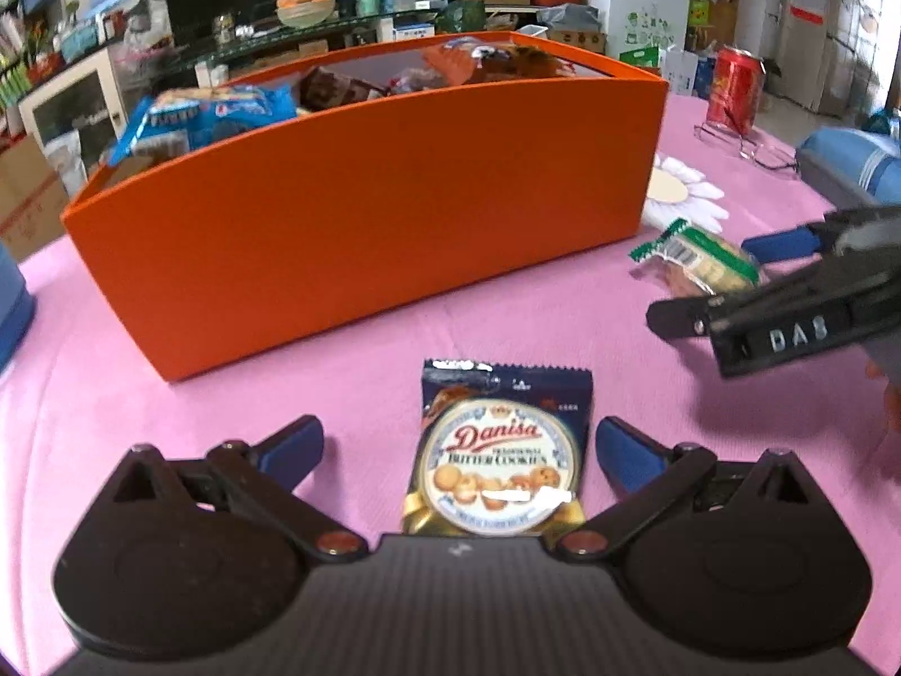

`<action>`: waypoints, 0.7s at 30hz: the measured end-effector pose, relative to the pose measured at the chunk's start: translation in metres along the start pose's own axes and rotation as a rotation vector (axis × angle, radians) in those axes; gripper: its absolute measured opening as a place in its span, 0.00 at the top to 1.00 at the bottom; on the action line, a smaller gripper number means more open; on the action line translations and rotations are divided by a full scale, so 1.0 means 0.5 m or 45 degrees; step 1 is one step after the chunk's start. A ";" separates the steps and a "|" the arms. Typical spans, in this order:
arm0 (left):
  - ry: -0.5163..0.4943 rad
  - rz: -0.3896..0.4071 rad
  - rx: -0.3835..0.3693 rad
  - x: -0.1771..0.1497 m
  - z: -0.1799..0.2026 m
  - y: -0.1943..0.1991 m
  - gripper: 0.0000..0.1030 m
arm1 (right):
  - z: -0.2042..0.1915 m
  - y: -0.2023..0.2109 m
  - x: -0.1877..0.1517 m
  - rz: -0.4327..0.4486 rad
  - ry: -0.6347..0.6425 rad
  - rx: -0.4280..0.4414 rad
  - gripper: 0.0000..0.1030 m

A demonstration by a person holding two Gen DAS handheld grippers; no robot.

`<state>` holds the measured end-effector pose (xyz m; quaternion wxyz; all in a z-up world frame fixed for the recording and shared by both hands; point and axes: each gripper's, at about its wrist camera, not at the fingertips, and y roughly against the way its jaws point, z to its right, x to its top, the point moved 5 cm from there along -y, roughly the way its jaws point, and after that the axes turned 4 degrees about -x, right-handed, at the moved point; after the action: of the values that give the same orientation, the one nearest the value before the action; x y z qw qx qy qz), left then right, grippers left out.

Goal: Organize snacks
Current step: 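Close the left tool on the Danisa packet while the right tool grips the green-banded biscuit packet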

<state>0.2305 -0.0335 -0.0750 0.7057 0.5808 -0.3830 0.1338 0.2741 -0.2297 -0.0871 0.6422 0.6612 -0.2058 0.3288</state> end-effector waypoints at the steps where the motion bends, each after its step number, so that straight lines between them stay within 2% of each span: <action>1: 0.015 -0.001 -0.014 0.000 -0.001 -0.002 0.01 | -0.001 0.001 -0.001 0.004 0.002 0.002 0.06; 4: 0.011 0.013 -0.029 -0.001 0.002 0.003 0.09 | 0.000 0.002 -0.001 0.010 0.005 0.006 0.06; 5: 0.012 0.015 -0.030 -0.003 0.003 0.009 0.16 | 0.000 0.002 0.000 0.009 0.004 0.005 0.06; 6: 0.017 0.017 -0.038 -0.005 0.003 0.017 0.29 | 0.001 0.001 0.000 0.007 0.004 0.004 0.06; 8: 0.024 0.016 -0.031 -0.013 0.002 0.036 0.43 | -0.001 0.003 0.000 0.003 0.003 0.002 0.06; 18: 0.131 -0.004 0.071 -0.118 -0.002 0.141 0.43 | -0.017 0.020 -0.018 -0.016 0.039 0.033 0.06; 21: 0.157 -0.004 0.100 -0.126 -0.005 0.147 0.39 | -0.017 0.023 -0.022 -0.001 0.040 0.036 0.06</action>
<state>0.1427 0.0062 -0.0659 0.7048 0.5993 -0.3326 0.1831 0.2570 -0.2240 -0.0868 0.6361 0.6651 -0.1908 0.3416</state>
